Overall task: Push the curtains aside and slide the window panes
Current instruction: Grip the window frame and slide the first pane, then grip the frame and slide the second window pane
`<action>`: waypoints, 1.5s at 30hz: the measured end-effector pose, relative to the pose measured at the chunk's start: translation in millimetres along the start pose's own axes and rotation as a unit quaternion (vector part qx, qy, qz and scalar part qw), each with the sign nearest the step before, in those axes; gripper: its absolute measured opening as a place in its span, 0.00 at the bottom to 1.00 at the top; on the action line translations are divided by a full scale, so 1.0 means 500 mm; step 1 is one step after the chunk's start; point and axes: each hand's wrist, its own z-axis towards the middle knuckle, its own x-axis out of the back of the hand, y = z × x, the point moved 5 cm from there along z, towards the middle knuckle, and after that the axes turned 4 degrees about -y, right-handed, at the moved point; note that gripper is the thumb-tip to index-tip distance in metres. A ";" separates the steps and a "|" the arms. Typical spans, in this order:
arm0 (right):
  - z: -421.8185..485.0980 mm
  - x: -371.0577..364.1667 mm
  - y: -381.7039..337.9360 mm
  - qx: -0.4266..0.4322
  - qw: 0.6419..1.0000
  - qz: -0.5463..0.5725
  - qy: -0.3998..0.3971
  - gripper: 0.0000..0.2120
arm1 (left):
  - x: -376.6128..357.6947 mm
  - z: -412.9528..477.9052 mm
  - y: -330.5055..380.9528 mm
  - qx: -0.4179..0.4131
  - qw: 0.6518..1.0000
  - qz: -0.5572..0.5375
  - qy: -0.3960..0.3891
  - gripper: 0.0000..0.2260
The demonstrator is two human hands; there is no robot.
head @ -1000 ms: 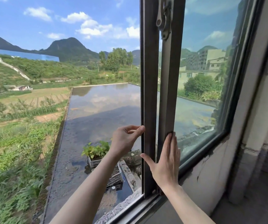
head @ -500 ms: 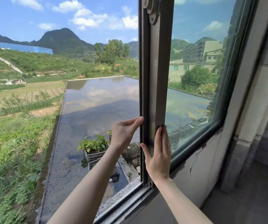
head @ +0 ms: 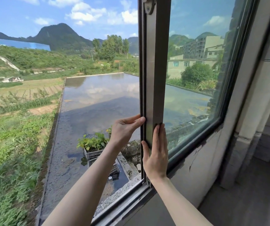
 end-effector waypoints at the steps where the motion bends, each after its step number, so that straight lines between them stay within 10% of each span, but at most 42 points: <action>1: 0.000 0.001 0.000 0.000 1.000 -0.004 0.000 0.33 | -0.002 0.001 -0.001 0.001 1.000 -0.005 -0.002 0.17; 12: -0.003 -0.003 -0.010 -0.025 0.998 -0.048 -0.019 0.32 | -0.013 -0.011 0.014 -0.012 1.000 0.015 0.009 0.17; 19: -0.003 0.021 -0.011 -0.021 0.995 -0.055 -0.080 0.32 | 0.048 -0.119 0.019 0.030 0.957 0.287 -0.042 0.17; 25: -0.012 0.056 -0.054 -0.076 0.972 -0.102 -0.198 0.39 | 0.218 -0.288 0.041 0.127 0.826 0.549 -0.011 0.18; 28: -0.048 0.070 -0.155 0.036 0.957 -0.134 -0.255 0.34 | 0.292 -0.383 0.055 0.195 0.765 0.613 -0.016 0.18; 37: -0.195 0.012 -0.503 0.208 0.809 0.036 -0.549 0.20 | 0.477 -0.665 0.145 0.323 0.727 0.606 0.034 0.18; 45: -0.278 0.049 -0.795 0.331 0.721 0.143 -0.592 0.18 | 0.579 -0.947 0.333 0.399 0.674 0.587 0.205 0.17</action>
